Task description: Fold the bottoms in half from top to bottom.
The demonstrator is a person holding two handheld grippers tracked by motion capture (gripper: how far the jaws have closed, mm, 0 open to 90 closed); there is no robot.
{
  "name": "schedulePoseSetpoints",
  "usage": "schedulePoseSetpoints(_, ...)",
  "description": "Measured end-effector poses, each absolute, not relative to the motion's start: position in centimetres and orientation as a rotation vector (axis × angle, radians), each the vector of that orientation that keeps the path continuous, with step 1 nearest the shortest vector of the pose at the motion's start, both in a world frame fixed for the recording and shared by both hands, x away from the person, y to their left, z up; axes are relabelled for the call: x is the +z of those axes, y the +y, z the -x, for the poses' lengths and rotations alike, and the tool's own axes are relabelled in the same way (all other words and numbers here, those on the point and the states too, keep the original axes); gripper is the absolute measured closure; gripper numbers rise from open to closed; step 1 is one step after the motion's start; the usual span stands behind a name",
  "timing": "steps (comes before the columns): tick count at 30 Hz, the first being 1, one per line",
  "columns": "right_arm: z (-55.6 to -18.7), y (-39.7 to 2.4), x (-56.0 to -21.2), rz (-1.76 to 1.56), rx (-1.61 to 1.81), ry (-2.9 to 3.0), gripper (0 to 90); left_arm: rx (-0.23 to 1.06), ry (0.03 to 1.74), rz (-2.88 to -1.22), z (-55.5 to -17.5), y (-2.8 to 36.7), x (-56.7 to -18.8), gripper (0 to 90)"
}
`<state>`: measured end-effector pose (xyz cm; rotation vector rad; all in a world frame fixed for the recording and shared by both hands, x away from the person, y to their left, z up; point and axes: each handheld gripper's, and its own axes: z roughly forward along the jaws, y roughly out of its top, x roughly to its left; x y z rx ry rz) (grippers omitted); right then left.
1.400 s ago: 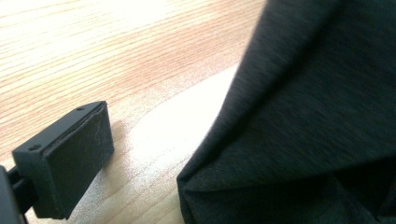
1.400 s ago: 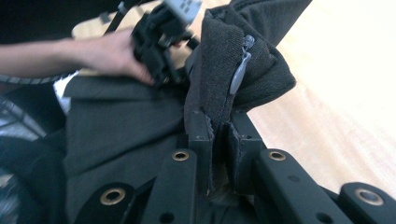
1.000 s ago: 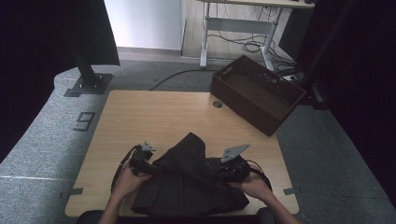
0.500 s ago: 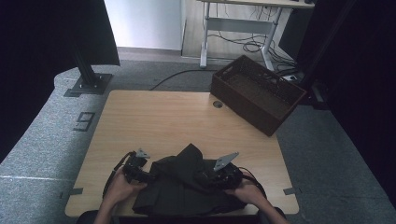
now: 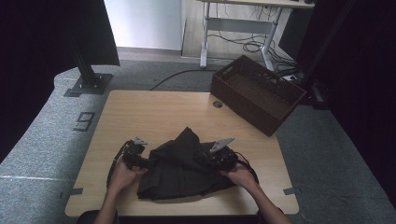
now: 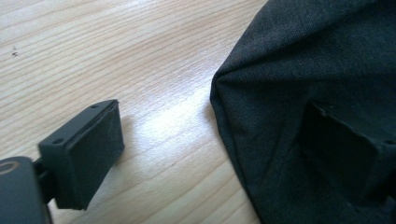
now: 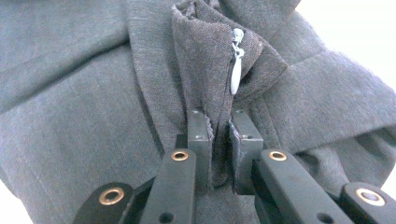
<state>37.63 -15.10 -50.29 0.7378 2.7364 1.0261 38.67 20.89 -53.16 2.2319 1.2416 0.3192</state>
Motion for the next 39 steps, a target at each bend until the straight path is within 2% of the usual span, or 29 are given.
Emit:
schedulePoseSetpoints(9, -37.2, -15.7, -50.6, -0.731, 1.081, 2.712, 79.9, 0.398, 1.233, -2.167, -39.1, 22.2, -48.4, 13.6)
schedulePoseSetpoints(12, -37.2, -15.8, -50.6, -0.727, 1.091, 2.711, 79.0, 0.429, 1.202, -2.186, -41.5, 20.1, -46.7, 13.6)
schedulePoseSetpoints(18, -36.8, -16.3, -50.6, -0.732, 1.100, 2.719, 74.3, 0.392, 1.156, -2.225, -44.8, 15.9, -45.4, 13.9)
schedulePoseSetpoints(21, -36.6, -16.7, -50.5, -0.747, 1.096, 2.721, 63.4, 0.382, 1.119, -2.268, -45.3, 14.1, -45.4, 14.1)
schedulePoseSetpoints(24, -36.0, -17.5, -50.4, -0.788, 1.040, 2.686, 46.1, 0.395, 1.074, -2.287, -44.9, 13.3, -45.1, 14.3)
schedulePoseSetpoints(27, -35.3, -18.6, -50.6, -0.805, 1.000, 2.692, 37.5, 0.401, 1.058, -2.287, -44.4, 13.2, -44.9, 15.7)
schedulePoseSetpoints(32, -34.9, -21.3, -51.2, -0.870, 0.959, 2.657, 36.8, 0.380, 1.018, -2.284, -42.6, 13.6, -44.9, 16.0)
schedulePoseSetpoints(39, -36.0, -23.3, -50.2, -0.949, 0.967, 2.584, 36.8, 0.398, 0.950, -2.290, -39.5, 14.0, -45.1, 17.1)
